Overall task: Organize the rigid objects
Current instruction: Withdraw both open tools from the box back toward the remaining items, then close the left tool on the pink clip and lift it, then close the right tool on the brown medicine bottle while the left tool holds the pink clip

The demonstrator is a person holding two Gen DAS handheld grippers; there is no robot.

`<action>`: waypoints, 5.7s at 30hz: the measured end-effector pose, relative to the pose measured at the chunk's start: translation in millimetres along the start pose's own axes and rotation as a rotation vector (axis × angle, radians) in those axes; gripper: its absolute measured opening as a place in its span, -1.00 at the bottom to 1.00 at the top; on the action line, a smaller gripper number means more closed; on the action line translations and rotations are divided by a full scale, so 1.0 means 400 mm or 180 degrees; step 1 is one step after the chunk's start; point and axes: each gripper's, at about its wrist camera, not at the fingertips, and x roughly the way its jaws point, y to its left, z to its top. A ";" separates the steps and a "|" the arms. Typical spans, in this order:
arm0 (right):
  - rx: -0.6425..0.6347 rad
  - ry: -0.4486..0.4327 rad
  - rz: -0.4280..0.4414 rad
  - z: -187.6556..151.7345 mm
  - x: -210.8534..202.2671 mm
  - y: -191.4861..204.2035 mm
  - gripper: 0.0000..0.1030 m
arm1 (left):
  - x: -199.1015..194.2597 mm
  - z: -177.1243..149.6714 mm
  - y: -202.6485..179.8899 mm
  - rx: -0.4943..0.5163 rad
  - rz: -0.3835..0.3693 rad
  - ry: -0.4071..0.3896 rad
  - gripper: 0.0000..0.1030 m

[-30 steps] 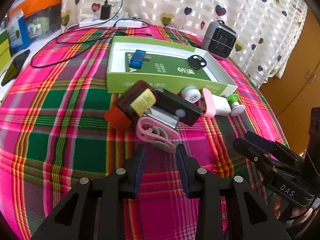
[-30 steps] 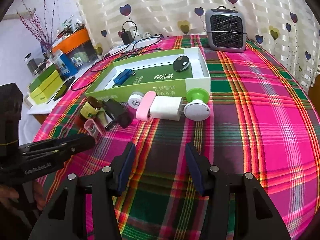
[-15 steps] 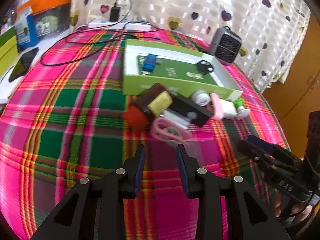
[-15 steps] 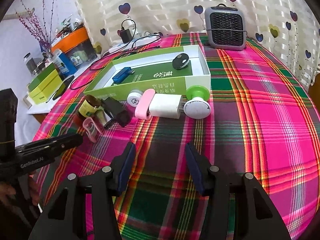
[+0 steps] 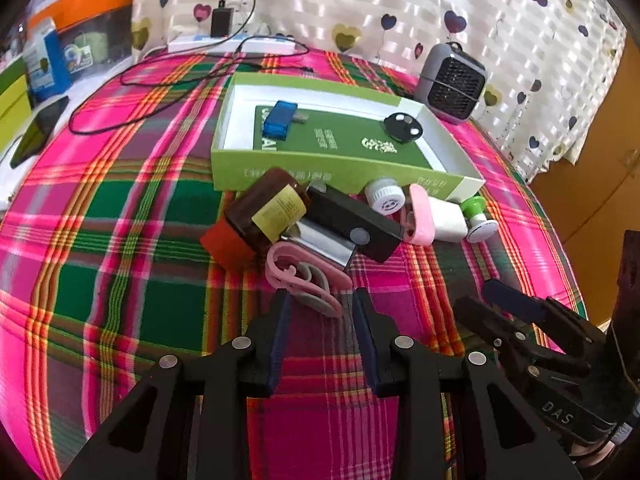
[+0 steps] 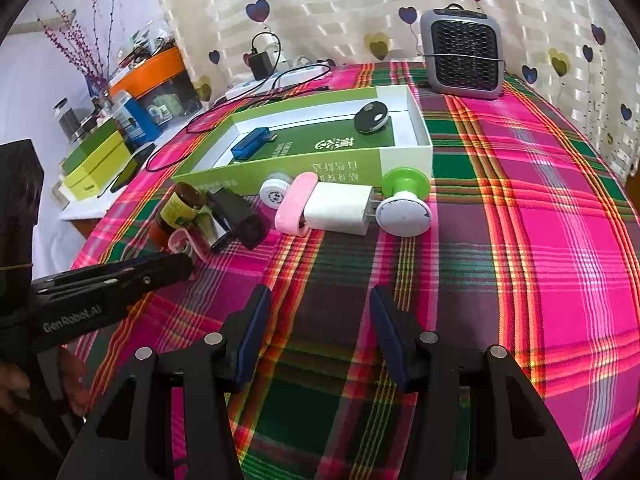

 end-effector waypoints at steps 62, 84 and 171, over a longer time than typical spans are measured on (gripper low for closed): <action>-0.0275 0.0063 -0.0064 0.032 0.028 0.080 0.01 | -0.044 -0.033 0.097 0.0134 -0.0161 -0.0149 -0.56; -0.0671 0.0026 0.0536 0.091 0.082 0.203 0.01 | -0.071 -0.044 0.189 -0.0125 -0.0037 -0.0240 -0.56; -0.1166 0.0289 0.0728 0.036 0.083 0.219 -0.36 | -0.073 -0.024 0.159 0.0080 0.0084 -0.0260 -0.56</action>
